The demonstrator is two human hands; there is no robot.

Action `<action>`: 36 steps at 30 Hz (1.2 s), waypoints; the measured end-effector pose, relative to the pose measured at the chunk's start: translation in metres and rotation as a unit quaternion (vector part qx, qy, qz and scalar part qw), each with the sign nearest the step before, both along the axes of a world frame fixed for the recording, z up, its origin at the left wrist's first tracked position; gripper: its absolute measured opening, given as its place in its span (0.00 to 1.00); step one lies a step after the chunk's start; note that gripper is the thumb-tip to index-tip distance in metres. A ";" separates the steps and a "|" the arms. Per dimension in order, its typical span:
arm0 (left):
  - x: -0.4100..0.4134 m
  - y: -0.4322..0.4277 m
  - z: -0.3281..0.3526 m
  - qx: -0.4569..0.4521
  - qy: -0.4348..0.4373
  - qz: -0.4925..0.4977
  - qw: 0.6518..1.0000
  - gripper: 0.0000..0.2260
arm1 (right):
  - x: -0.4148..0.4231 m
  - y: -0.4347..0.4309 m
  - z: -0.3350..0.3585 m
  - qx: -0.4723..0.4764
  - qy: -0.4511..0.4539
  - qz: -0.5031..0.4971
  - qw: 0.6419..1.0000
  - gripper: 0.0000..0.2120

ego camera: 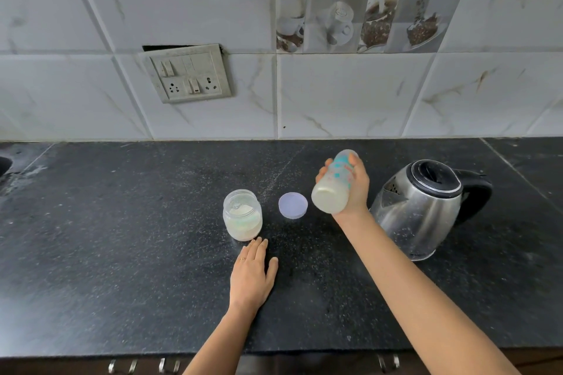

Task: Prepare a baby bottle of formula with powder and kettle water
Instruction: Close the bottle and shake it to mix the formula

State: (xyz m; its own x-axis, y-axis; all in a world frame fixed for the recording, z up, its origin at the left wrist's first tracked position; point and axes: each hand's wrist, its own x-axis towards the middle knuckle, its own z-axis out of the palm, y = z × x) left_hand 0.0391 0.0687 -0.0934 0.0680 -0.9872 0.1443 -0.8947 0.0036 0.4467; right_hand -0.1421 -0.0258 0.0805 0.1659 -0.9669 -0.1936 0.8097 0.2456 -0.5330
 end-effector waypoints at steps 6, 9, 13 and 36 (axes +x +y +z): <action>0.000 0.000 0.000 0.000 0.004 -0.002 1.000 0.23 | 0.011 0.021 -0.013 -0.089 0.141 0.133 0.977 0.20; -0.001 0.000 0.001 -0.004 0.006 -0.001 1.000 0.23 | 0.011 0.006 0.000 -0.015 0.063 0.066 0.996 0.14; -0.001 0.000 0.000 -0.005 0.005 -0.001 1.000 0.22 | 0.011 0.002 -0.001 -0.037 0.053 0.012 0.998 0.18; 0.000 0.000 -0.002 -0.008 0.013 0.000 1.000 0.23 | -0.008 0.009 -0.009 -0.101 0.065 0.128 0.984 0.29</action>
